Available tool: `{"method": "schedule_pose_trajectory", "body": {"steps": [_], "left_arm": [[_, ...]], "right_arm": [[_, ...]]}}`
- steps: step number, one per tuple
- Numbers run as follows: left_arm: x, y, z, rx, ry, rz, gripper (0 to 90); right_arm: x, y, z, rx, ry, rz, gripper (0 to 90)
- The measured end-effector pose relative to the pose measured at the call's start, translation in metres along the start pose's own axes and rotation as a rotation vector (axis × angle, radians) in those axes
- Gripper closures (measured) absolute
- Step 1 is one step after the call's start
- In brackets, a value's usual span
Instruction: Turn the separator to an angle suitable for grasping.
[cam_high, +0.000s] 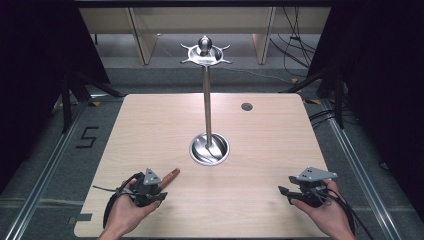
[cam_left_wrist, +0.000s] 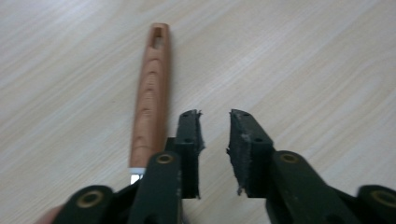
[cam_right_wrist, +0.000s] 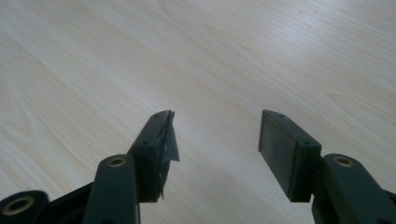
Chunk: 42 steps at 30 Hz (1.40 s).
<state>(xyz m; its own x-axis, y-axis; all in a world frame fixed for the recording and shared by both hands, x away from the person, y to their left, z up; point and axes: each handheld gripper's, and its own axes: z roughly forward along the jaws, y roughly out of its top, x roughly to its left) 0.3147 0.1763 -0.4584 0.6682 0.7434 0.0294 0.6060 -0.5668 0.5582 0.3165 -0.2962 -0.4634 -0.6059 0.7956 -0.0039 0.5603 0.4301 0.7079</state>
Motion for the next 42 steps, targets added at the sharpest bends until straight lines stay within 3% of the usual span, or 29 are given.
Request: {"method": "schedule_pose_trajectory", "body": {"steps": [2,3,4,5,6,7,9,10,11,13,14,15,22,23,27,35,39,41,42], "left_arm": [[-0.002,0.003,0.006,0.008,-0.022,-0.018,81.5],[-0.002,0.007,0.011,0.052,-0.039,-0.009,84.1],[-0.002,0.007,0.011,0.052,-0.039,-0.009,85.7],[0.001,0.012,0.016,0.096,-0.072,0.002,87.3],[0.001,0.012,0.016,0.096,-0.072,0.002,88.8],[0.002,0.015,0.020,0.086,-0.078,-0.037,88.8],[0.005,0.019,0.024,0.102,-0.078,-0.047,89.1],[0.008,0.021,0.026,0.126,-0.081,-0.031,89.1],[0.010,0.024,0.033,0.130,-0.078,-0.070,89.2],[0.012,0.026,0.035,0.141,-0.075,-0.068,89.2],[0.013,0.028,0.037,0.147,-0.081,-0.071,89.2],[0.016,0.030,0.038,0.162,-0.079,-0.054,89.2],[0.022,0.043,0.050,0.186,-0.067,-0.059,89.1],[0.022,0.045,0.052,0.187,-0.062,-0.080,89.2],[0.028,0.049,0.057,0.193,-0.044,-0.087,89.2],[0.037,0.054,0.063,0.200,-0.014,-0.114,89.2],[0.044,0.056,0.065,0.201,0.010,-0.114,89.2],[0.047,0.054,0.065,0.193,0.036,-0.141,89.1],[0.050,0.054,0.065,0.201,0.045,-0.122,89.1]], "right_arm": [[0.000,0.001,0.000,0.007,0.000,-0.022,50.4],[0.001,0.001,-0.001,0.005,0.003,-0.021,52.9],[0.003,0.001,-0.002,0.020,0.011,-0.007,54.7],[0.002,0.002,-0.002,0.014,0.012,-0.019,56.4],[0.002,0.002,-0.002,0.014,0.012,-0.019,56.4],[0.002,0.002,-0.002,0.021,0.015,-0.016,57.3],[0.001,0.002,-0.001,0.001,0.007,-0.013,57.4],[0.001,0.002,-0.001,0.001,0.007,-0.013,57.4],[0.002,0.002,0.000,0.011,0.013,0.013,56.4],[0.000,0.001,0.000,0.009,0.009,-0.006,55.8],[0.001,0.001,0.001,0.005,0.004,0.006,54.9],[0.001,0.001,0.001,0.005,0.004,0.006,54.9],[0.001,0.001,0.001,0.022,0.011,0.014,52.9],[0.002,0.001,0.001,0.023,0.011,0.018,52.9],[0.000,0.001,0.001,0.012,-0.001,-0.010,52.4],[-0.001,0.001,0.001,0.011,-0.001,-0.007,52.0],[-0.001,0.000,0.001,0.004,0.003,-0.003,51.8],[0.000,0.001,0.000,0.010,0.009,0.015,51.7],[0.000,0.001,0.000,0.012,0.009,0.016,51.7]]}}
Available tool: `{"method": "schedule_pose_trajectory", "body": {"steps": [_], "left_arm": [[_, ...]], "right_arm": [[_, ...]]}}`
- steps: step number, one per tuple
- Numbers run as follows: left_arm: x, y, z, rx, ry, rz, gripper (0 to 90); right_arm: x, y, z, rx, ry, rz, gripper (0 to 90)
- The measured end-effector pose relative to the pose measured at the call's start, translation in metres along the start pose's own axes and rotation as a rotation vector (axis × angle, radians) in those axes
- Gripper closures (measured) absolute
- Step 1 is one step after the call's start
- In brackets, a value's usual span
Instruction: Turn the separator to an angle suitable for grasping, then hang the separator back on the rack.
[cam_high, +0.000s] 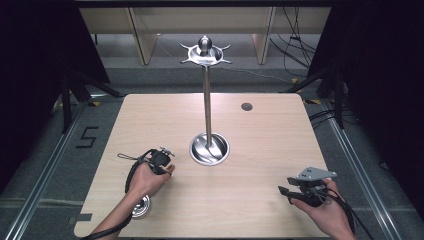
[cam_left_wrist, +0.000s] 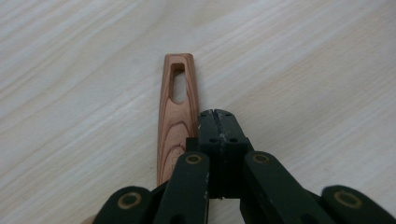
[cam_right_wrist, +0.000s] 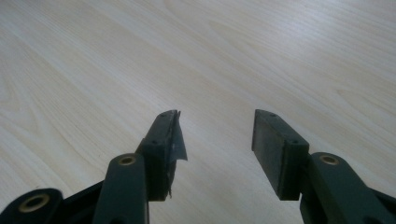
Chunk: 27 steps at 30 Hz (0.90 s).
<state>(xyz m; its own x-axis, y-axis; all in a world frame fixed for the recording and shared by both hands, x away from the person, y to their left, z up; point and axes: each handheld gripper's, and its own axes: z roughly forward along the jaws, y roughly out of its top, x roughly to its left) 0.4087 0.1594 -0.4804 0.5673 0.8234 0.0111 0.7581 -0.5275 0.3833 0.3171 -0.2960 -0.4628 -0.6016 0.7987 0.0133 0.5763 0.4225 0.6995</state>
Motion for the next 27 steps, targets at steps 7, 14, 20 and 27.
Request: {"method": "schedule_pose_trajectory", "body": {"steps": [7,14,20,27], "left_arm": [[0.008,-0.004,-0.006,-0.026,-0.013,-0.072,85.9],[0.008,0.000,-0.024,-0.015,0.015,-0.104,63.9],[0.013,-0.005,-0.028,0.035,0.040,-0.139,52.4],[0.016,-0.008,-0.026,0.059,0.001,-0.224,51.5]], "right_arm": [[-0.001,-0.001,0.000,-0.011,-0.010,-0.008,51.5],[-0.005,-0.002,-0.005,-0.008,-0.015,-0.005,51.3],[-0.002,0.000,-0.007,-0.002,-0.014,0.014,51.0],[-0.006,0.000,-0.004,-0.022,-0.022,-0.012,50.8]]}}
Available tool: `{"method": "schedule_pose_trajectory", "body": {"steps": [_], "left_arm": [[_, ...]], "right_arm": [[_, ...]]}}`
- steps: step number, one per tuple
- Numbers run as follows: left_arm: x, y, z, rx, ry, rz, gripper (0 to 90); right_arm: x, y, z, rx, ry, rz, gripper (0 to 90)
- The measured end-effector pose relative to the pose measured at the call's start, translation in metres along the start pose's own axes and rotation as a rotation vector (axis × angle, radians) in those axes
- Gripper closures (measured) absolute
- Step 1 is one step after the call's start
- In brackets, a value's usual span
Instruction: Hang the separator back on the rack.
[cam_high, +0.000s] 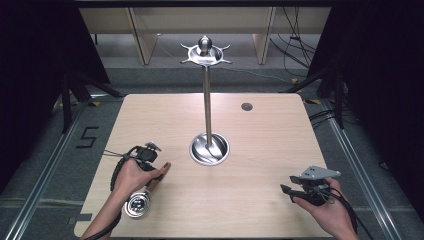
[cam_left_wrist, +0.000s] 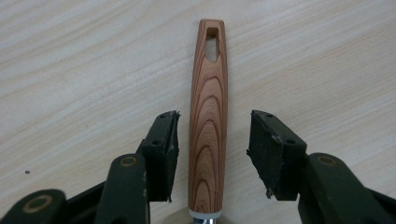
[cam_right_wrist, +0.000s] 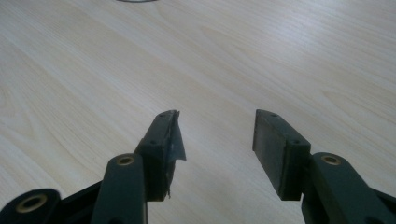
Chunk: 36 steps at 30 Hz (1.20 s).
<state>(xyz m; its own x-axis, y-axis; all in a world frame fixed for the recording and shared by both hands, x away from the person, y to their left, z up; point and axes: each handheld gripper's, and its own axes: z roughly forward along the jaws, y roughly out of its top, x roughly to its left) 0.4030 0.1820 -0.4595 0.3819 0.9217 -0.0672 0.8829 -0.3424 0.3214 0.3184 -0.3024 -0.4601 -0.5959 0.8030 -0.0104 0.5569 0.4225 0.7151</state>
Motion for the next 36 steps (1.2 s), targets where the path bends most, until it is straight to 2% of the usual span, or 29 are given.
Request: {"method": "schedule_pose_trajectory", "body": {"steps": [1,3,4,5,6,8,9,10,11,12,13,14,15,17,18,19,20,21,23,25,26,28,29,31,33,34,36], "left_arm": [[0.000,0.000,0.000,0.012,-0.001,0.005,51.5],[0.001,0.000,0.000,0.030,-0.004,0.011,51.4],[0.001,0.000,0.000,0.039,-0.002,0.018,51.3],[0.002,-0.001,0.002,0.050,-0.002,0.032,51.2],[0.003,0.000,0.002,0.061,-0.002,0.045,51.2],[0.003,-0.001,0.003,0.068,-0.011,0.036,51.2],[0.004,-0.001,0.004,0.082,-0.004,0.052,51.3],[0.004,-0.001,0.004,0.095,-0.002,0.061,51.3],[0.004,0.000,0.004,0.107,0.008,0.061,51.5],[0.004,-0.001,0.006,0.098,-0.012,0.053,51.7],[0.004,-0.001,0.008,0.094,-0.007,0.054,51.8],[0.004,-0.001,0.008,0.110,-0.006,0.058,51.8],[0.006,-0.001,0.008,0.126,-0.016,0.075,52.0],[0.007,-0.001,0.011,0.129,-0.019,0.077,52.4],[0.008,0.000,0.011,0.135,0.019,0.096,52.7],[0.008,0.000,0.013,0.138,-0.019,0.090,53.1],[0.009,0.000,0.013,0.147,-0.014,0.095,53.6],[0.009,0.001,0.014,0.148,0.014,0.103,54.1],[0.008,0.001,0.016,0.156,-0.017,0.102,54.9],[0.008,0.001,0.018,0.160,-0.023,0.106,55.4],[0.007,0.001,0.019,0.164,-0.023,0.111,56.1],[0.007,0.001,0.020,0.165,-0.024,0.113,56.3],[0.007,0.002,0.021,0.164,-0.024,0.111,56.5],[0.008,0.002,0.022,0.170,-0.027,0.121,56.7],[0.007,0.003,0.022,0.166,-0.025,0.119,58.1],[0.007,0.003,0.022,0.168,-0.031,0.122,58.8],[0.007,0.003,0.022,0.170,-0.027,0.127,61.3]], "right_arm": [[0.002,-0.001,-0.001,0.004,-0.001,0.022,50.7],[0.000,-0.001,-0.001,0.000,0.001,0.002,50.7],[0.001,0.000,-0.003,0.011,0.006,0.023,50.6],[0.000,0.000,-0.002,0.002,-0.003,0.003,50.5],[0.000,0.000,-0.002,0.002,-0.004,0.004,50.4],[0.000,0.000,-0.002,0.002,-0.004,0.002,50.4],[0.002,0.001,-0.002,0.004,0.002,0.019,50.3],[0.001,0.001,-0.001,-0.006,-0.004,-0.001,50.2],[0.002,0.001,-0.001,-0.006,-0.006,0.000,50.1],[0.003,0.001,-0.002,0.011,0.000,0.025,49.9],[0.004,0.001,-0.002,0.016,0.002,0.033,49.9],[0.004,0.001,-0.002,0.016,0.002,0.033,49.9],[0.002,0.001,-0.001,0.007,-0.002,0.016,49.9],[0.002,0.001,0.000,-0.001,0.001,0.017,49.8],[0.001,0.001,0.000,0.000,0.005,0.007,49.8],[0.000,0.001,0.000,-0.002,0.003,0.002,49.8],[0.000,0.001,0.000,-0.003,0.002,0.000,49.8],[0.000,0.001,-0.001,-0.004,-0.006,-0.004,49.8],[0.000,0.001,-0.001,-0.003,-0.007,-0.002,49.7],[0.000,0.001,-0.001,-0.003,-0.007,-0.003,49.7],[0.002,0.001,-0.001,0.001,-0.001,0.021,49.7],[0.003,0.001,-0.001,0.008,-0.003,0.028,49.7],[0.000,0.002,-0.001,-0.001,-0.007,-0.004,49.7],[0.000,0.001,-0.001,-0.005,-0.010,-0.017,49.7],[0.000,0.001,0.000,0.000,0.005,0.007,49.7],[0.000,0.001,-0.001,-0.003,-0.006,-0.003,49.7],[0.000,0.001,0.000,-0.001,0.001,-0.003,49.7]]}}
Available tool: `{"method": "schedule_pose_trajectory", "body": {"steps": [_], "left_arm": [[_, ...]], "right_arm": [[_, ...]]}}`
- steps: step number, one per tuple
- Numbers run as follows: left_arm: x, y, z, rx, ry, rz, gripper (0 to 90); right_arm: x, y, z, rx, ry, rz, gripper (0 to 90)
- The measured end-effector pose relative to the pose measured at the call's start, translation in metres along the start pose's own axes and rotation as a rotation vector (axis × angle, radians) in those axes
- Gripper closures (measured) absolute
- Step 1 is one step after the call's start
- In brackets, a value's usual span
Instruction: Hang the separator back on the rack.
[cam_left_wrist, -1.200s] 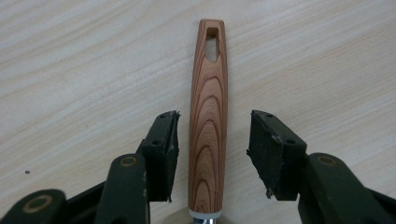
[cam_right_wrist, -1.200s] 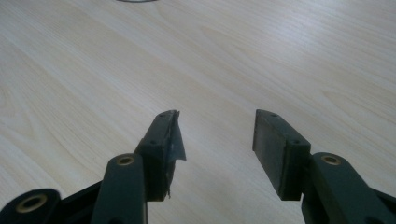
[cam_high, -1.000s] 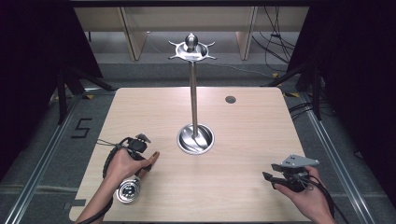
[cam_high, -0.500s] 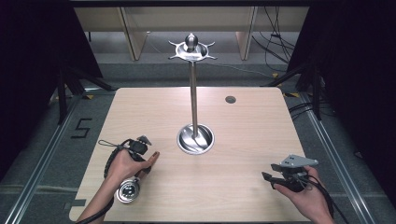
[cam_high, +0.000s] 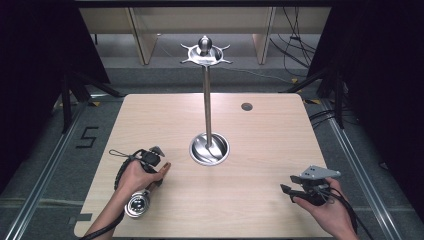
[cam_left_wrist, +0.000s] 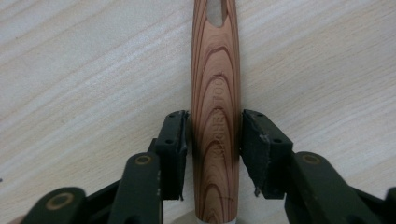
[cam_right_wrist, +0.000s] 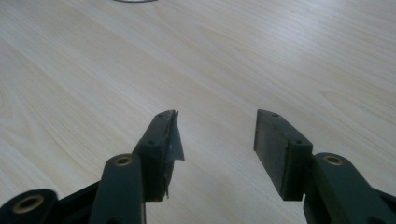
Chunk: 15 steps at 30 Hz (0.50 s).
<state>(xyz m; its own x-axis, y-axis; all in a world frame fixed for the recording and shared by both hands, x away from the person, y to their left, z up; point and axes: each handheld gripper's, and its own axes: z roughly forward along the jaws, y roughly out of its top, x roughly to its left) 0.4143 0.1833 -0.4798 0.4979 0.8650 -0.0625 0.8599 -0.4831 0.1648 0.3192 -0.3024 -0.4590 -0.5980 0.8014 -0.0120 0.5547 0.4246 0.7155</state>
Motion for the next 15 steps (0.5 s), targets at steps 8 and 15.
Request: {"method": "schedule_pose_trajectory", "body": {"steps": [8,15], "left_arm": [[-0.0047,-0.0011,0.0010,-0.033,0.003,-0.026,66.9],[-0.0014,-0.0090,-0.0039,-0.120,-0.001,-0.039,67.0]], "right_arm": [[0.0023,-0.0003,-0.0009,0.003,-0.001,0.021,49.7],[0.0016,-0.0015,-0.0009,-0.002,-0.010,0.014,49.7]]}}
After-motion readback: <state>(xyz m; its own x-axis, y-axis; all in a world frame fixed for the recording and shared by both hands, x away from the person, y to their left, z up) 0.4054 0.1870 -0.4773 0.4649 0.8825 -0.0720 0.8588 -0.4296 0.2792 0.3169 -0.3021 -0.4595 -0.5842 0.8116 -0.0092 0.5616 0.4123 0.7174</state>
